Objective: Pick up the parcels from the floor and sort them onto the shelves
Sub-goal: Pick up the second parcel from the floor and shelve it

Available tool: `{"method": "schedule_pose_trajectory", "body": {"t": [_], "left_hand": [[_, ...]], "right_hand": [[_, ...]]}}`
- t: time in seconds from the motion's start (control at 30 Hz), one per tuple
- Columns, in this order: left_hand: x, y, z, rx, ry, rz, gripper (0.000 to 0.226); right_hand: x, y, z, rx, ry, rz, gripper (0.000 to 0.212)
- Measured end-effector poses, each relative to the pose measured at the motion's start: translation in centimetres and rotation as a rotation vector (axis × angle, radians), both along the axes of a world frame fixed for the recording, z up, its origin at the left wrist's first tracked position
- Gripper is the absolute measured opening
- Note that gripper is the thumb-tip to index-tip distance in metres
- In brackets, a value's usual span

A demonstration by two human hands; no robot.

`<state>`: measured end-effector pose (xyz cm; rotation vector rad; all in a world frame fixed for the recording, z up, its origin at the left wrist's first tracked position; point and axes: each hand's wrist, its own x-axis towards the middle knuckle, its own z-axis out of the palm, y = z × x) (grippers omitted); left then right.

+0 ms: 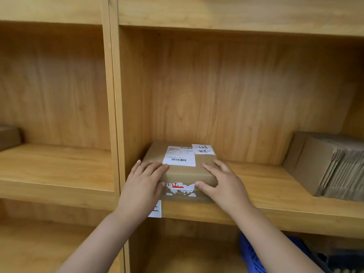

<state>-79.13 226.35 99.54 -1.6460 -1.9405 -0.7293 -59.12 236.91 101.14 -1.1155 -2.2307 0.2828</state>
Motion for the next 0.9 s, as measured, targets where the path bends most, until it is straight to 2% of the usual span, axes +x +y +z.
{"method": "schedule_pose_trajectory", "body": {"t": [0.17, 0.53, 0.9], "left_hand": [[-0.5, 1.1, 0.3, -0.016, 0.019, 0.021, 0.044], [-2.0, 3.0, 1.0, -0.076, -0.008, 0.035, 0.049], [-2.2, 1.5, -0.2, -0.023, 0.038, 0.026, 0.057]], "right_hand": [[-1.3, 0.4, -0.3, 0.075, -0.078, -0.042, 0.064], [-3.4, 2.0, -0.1, 0.081, -0.074, -0.054, 0.062], [-3.5, 1.9, -0.4, 0.150, -0.139, -0.126, 0.067]]}}
